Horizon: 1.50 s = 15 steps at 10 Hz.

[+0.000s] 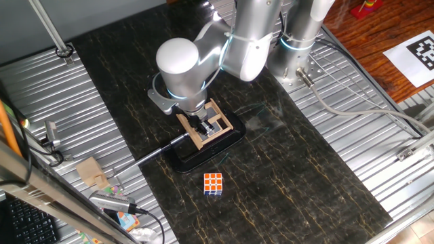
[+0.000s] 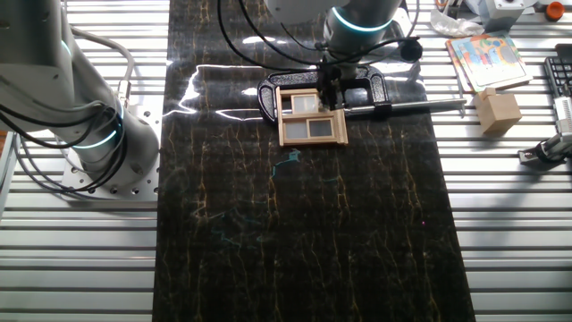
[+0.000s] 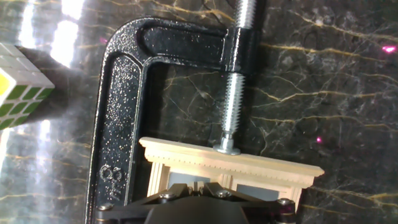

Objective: Close a sliding window

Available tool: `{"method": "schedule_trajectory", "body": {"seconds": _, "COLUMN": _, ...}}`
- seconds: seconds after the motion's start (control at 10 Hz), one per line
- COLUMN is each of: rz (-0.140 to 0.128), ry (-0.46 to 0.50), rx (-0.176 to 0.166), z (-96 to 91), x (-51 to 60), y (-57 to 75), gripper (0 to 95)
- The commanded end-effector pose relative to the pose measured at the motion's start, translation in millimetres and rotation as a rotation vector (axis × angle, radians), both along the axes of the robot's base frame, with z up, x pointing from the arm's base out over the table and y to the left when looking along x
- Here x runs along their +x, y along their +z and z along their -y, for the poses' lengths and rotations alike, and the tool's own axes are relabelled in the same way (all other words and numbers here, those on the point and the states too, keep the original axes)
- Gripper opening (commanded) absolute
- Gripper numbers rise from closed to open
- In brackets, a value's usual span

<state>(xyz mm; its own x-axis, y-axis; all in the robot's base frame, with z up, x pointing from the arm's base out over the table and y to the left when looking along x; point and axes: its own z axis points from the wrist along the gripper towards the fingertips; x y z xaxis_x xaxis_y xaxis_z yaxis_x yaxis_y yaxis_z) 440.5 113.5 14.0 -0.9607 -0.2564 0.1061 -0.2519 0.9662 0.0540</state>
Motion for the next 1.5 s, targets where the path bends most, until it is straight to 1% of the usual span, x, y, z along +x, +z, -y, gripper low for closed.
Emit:
{"method": "schedule_trajectory", "body": {"seconds": 0.1, "rz": 0.001, "ry": -0.003, "rx": 0.003, "z": 0.3, "x": -3.0, "y": -0.8, "gripper": 0.0}}
{"method": "schedule_trajectory", "body": {"seconds": 0.3, "rz": 0.001, "ry": -0.005, "rx": 0.004, "z": 0.4, "x": -5.2, "y": -1.6, "gripper": 0.0}}
{"method": "schedule_trajectory", "body": {"seconds": 0.6, "rz": 0.002, "ry": -0.011, "rx": 0.006, "z": 0.6, "x": -13.2, "y": -4.5, "gripper": 0.0}}
{"method": "schedule_trajectory", "body": {"seconds": 0.9, "rz": 0.001, "ry": -0.014, "rx": 0.008, "z": 0.1, "x": -16.7, "y": -1.7, "gripper": 0.0}}
{"method": "schedule_trajectory", "body": {"seconds": 1.2, "rz": 0.004, "ry": -0.015, "rx": 0.009, "z": -0.1, "x": -23.4, "y": -3.7, "gripper": 0.0}}
{"method": "schedule_trajectory", "body": {"seconds": 1.5, "rz": 0.009, "ry": -0.015, "rx": 0.011, "z": -0.4, "x": -24.5, "y": -2.5, "gripper": 0.0}}
